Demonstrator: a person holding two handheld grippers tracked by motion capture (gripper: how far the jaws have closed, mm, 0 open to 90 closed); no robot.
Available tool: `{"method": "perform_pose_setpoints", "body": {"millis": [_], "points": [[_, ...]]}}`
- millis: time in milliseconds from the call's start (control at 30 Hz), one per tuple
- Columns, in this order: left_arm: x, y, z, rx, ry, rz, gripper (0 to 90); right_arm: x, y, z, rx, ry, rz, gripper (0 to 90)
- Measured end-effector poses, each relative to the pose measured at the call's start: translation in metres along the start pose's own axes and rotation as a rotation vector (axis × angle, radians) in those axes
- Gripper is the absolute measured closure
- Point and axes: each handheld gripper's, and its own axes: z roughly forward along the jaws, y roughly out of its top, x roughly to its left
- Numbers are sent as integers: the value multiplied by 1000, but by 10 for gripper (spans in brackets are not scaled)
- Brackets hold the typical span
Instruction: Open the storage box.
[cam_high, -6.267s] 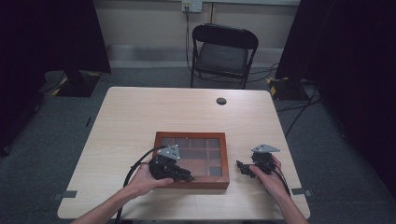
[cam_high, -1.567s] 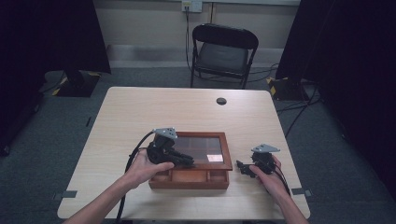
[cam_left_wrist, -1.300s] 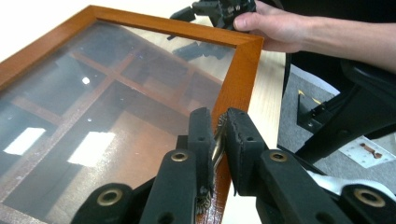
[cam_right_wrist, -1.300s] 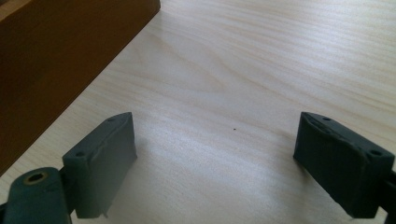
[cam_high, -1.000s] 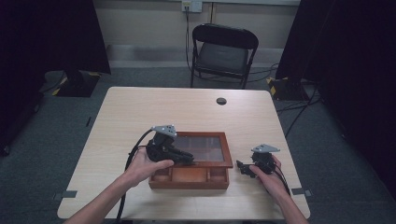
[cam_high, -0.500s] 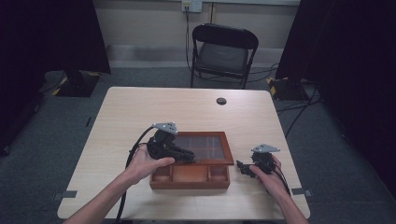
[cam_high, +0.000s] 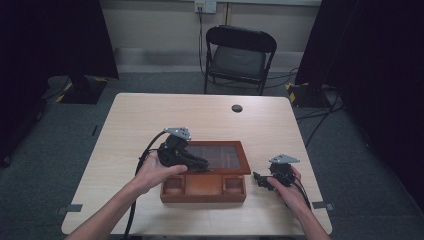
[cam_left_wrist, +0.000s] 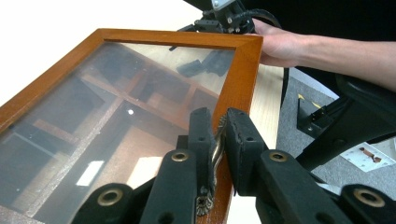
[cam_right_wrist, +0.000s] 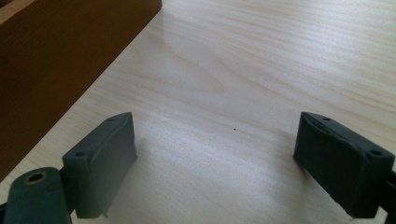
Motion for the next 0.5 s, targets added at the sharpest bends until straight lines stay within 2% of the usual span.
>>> {"method": "perform_pose_setpoints", "body": {"millis": [367,500], "points": [[1,6,-3,1,1,0,810,0,0,0,0,-1,1,120],[2,9,-6,-15,5,3,810,0,0,0,0,-1,1,120]]}}
